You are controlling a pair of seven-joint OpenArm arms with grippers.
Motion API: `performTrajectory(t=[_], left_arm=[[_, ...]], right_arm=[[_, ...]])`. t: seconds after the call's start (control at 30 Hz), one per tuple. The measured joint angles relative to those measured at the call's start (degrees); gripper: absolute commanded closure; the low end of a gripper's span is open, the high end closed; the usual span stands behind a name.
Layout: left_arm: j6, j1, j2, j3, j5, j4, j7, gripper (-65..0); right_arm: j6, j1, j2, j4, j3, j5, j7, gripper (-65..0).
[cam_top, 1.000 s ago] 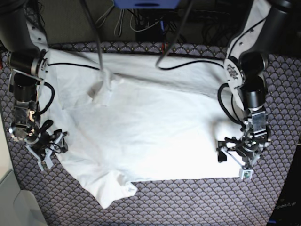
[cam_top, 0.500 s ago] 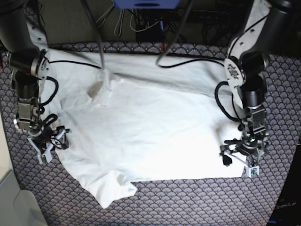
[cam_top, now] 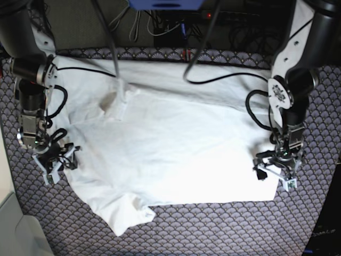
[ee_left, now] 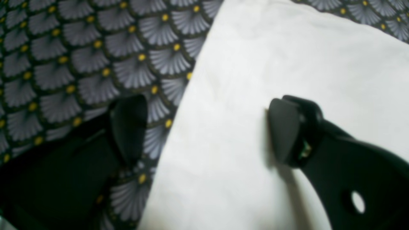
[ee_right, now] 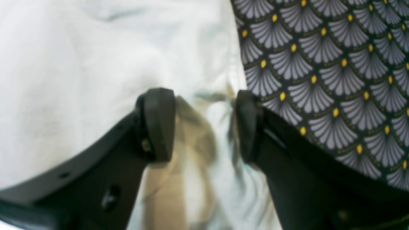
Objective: Fold the T-shirt properly
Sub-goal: 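Reach both grippers across the shirt and lower them onto its hem side, then close both grippers on the shirt's hem-side fabric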
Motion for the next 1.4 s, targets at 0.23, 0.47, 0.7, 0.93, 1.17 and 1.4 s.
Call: performTrajectory(t=[0.23, 0.47, 0.7, 0.93, 1.17, 1.4], left_arm=[[0.02, -0.5, 0.17, 0.0, 0.0, -2.01, -2.73, -55.8], [0.02, -0.37, 0.26, 0.0, 0.0, -2.08, -2.8, -55.3], [0.0, 1.01, 0.48, 0.0, 0.02, -2.4, -7.34, -48.6], [0.04, 1.09, 0.48, 0.0, -0.39, -2.4, -7.43, -2.6], [0.59, 1.07, 1.42, 0.0, -0.22, -1.88, -7.04, -0.2], [0.17, 1.07, 1.75, 0.0, -0.22, -1.88, -7.06, -0.7]], right_arm=[[0.0, 0.0, -0.02, 0.0, -0.02, 0.0, 0.02, -27.8], [0.0, 0.0, -0.02, 0.0, -0.02, 0.0, 0.02, -27.8], [0.0, 0.0, -0.02, 0.0, -0.02, 0.02, 0.02, -27.8], [-0.13, -0.61, 0.0, 0.22, -0.55, 0.63, 0.96, -27.7], [-0.42, -0.79, -0.02, 0.48, -4.76, 1.27, 1.33, -25.2], [0.26, -0.74, -0.15, 0.48, -4.79, 1.27, 1.33, -1.0]])
